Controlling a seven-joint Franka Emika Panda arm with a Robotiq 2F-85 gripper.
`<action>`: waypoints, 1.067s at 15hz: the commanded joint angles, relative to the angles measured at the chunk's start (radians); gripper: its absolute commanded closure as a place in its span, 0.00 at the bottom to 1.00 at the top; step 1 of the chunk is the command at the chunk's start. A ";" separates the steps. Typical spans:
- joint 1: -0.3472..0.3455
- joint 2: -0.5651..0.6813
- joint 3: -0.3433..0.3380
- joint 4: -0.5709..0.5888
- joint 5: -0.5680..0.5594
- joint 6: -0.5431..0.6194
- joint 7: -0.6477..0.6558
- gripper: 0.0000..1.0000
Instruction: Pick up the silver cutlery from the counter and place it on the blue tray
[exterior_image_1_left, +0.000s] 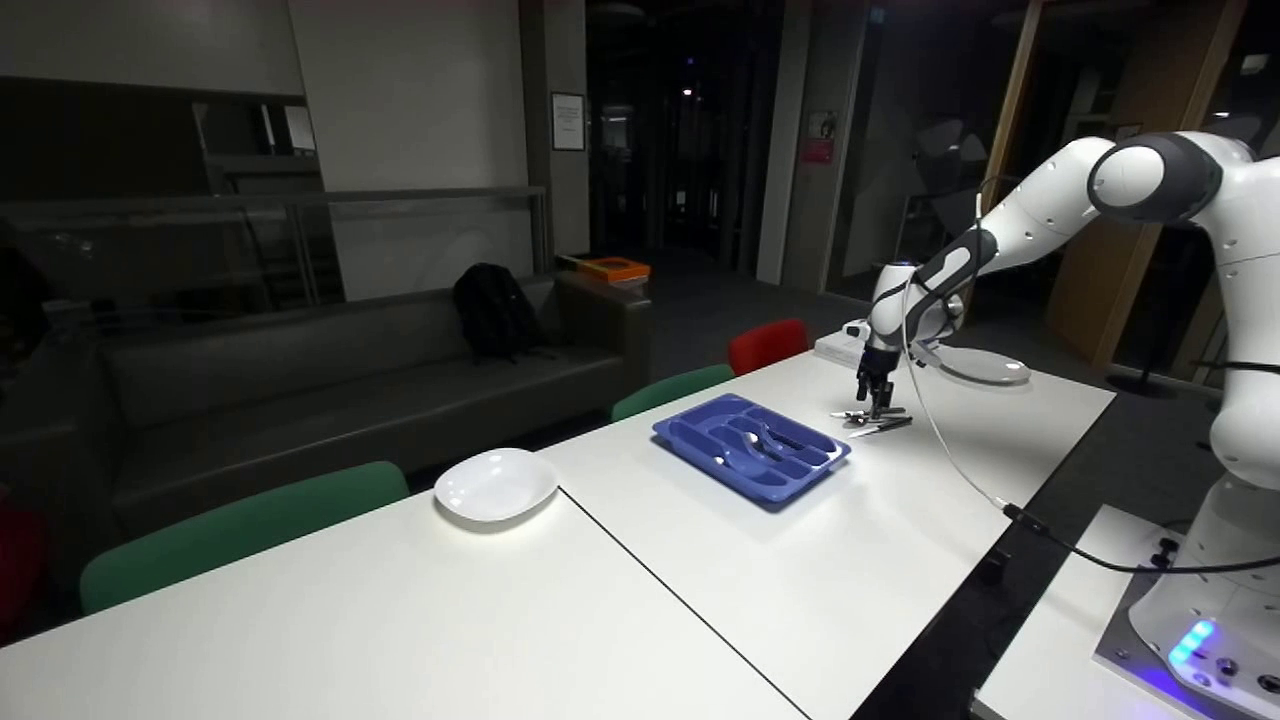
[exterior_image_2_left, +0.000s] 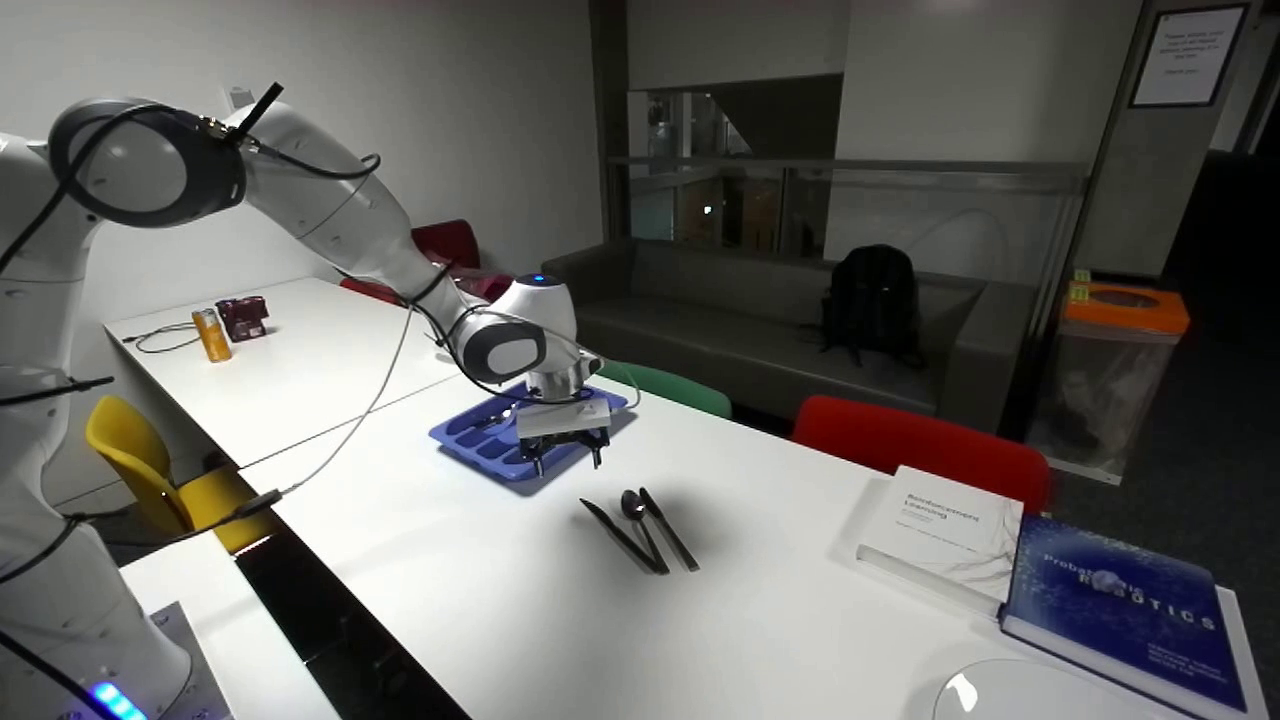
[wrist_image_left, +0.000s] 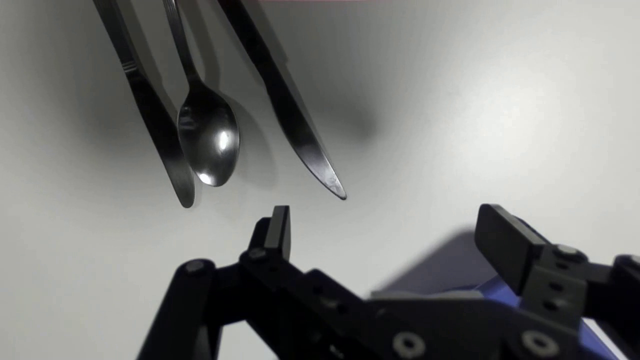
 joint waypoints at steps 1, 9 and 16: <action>-0.029 -0.008 0.003 -0.008 0.044 -0.021 -0.065 0.00; -0.002 0.009 -0.013 -0.001 0.031 -0.003 -0.030 0.00; 0.030 0.024 -0.064 0.001 -0.075 0.054 -0.027 0.00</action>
